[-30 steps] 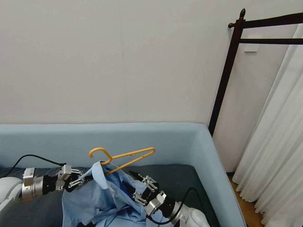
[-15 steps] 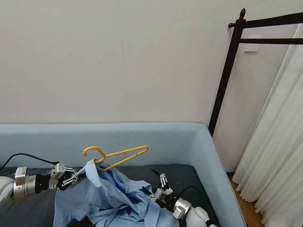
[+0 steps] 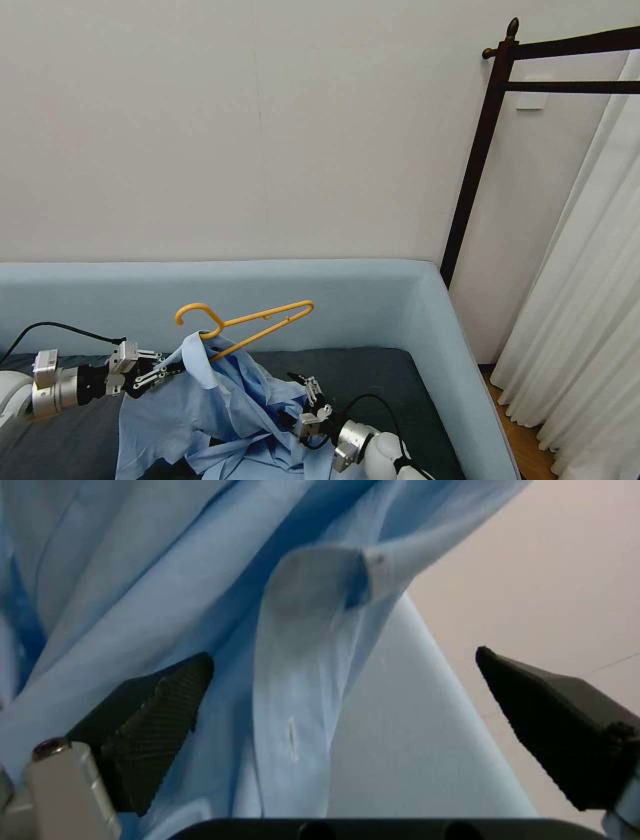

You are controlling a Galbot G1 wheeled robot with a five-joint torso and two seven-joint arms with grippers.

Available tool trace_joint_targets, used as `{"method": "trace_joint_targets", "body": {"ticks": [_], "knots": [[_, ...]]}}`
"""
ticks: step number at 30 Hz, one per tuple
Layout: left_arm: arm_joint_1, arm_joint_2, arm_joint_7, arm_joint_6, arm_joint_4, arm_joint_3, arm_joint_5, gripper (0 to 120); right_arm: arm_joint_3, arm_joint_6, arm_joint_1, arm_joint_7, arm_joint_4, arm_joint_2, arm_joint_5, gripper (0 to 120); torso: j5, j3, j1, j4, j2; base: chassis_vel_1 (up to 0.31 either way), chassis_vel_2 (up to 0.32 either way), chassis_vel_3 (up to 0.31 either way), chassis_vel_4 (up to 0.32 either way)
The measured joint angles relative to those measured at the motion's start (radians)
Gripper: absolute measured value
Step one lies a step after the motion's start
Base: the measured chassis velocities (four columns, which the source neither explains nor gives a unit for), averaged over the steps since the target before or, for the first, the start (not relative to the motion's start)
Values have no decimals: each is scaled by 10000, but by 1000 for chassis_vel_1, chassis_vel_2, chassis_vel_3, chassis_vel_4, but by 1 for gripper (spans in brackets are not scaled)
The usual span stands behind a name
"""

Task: Pick up the clothes from the sofa and hang them on the clothes hanger.

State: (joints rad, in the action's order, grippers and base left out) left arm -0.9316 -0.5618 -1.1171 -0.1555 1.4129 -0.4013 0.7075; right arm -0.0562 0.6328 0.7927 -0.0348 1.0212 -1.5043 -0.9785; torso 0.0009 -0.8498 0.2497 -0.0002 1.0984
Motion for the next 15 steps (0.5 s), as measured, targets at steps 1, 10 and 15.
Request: {"method": "trace_joint_targets", "body": {"ticks": [1,10,15], "knots": [[0,0,0,0,0,0,0,2,0,0,0,0,0,0,0,100,0,0,0,0,0,0,0,0,0],[11,-50,-19,-4,58,32,-25,2,-507,-323,-138,-725,-177,-350,-1639,88,1,0,0,-2,0,0,0,0,0],[-2,-50,-27,-4,57,16,-25,2,-276,-560,-70,-1247,5,-221,-1043,68,1,0,0,-1,0,0,0,0,0]]}}
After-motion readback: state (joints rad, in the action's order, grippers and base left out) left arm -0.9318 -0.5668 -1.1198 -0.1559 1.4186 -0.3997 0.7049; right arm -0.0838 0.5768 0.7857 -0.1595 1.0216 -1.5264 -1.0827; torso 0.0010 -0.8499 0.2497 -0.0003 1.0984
